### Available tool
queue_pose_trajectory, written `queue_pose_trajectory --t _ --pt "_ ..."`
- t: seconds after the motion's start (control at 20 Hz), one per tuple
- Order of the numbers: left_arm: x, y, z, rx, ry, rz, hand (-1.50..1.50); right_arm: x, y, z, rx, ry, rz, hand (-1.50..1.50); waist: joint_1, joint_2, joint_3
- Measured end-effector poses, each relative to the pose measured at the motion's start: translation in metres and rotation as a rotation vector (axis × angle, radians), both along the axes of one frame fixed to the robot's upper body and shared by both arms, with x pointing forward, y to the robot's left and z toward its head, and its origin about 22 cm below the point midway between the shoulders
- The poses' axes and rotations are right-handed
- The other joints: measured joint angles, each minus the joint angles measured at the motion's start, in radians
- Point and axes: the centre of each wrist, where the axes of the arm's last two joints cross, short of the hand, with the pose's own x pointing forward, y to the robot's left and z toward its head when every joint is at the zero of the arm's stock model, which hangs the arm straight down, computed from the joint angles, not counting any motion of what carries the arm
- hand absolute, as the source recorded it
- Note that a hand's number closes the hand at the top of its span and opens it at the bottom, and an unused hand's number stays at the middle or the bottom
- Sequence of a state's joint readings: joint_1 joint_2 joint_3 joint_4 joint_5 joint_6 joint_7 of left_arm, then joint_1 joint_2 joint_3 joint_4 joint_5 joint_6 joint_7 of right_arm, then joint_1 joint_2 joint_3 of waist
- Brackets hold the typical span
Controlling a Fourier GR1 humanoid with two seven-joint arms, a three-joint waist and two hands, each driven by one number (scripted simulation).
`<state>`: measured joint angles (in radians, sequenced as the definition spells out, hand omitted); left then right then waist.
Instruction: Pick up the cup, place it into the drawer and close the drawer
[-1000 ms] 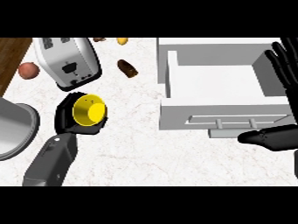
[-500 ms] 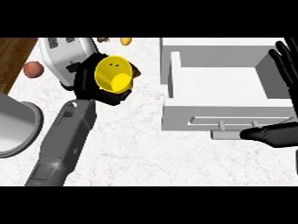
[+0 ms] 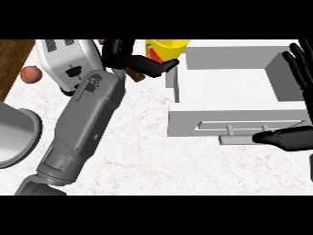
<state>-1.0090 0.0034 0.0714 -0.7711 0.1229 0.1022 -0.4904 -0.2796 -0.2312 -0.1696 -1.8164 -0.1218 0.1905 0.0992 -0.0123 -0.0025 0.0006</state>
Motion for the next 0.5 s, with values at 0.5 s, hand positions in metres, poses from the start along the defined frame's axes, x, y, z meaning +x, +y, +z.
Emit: queue_pose_trajectory --t 0.5 --pt "0.012 -0.060 0.048 0.134 0.153 0.074 1.50 0.005 0.008 0.003 -0.004 -0.016 0.035 -1.50 -0.046 0.013 0.001"
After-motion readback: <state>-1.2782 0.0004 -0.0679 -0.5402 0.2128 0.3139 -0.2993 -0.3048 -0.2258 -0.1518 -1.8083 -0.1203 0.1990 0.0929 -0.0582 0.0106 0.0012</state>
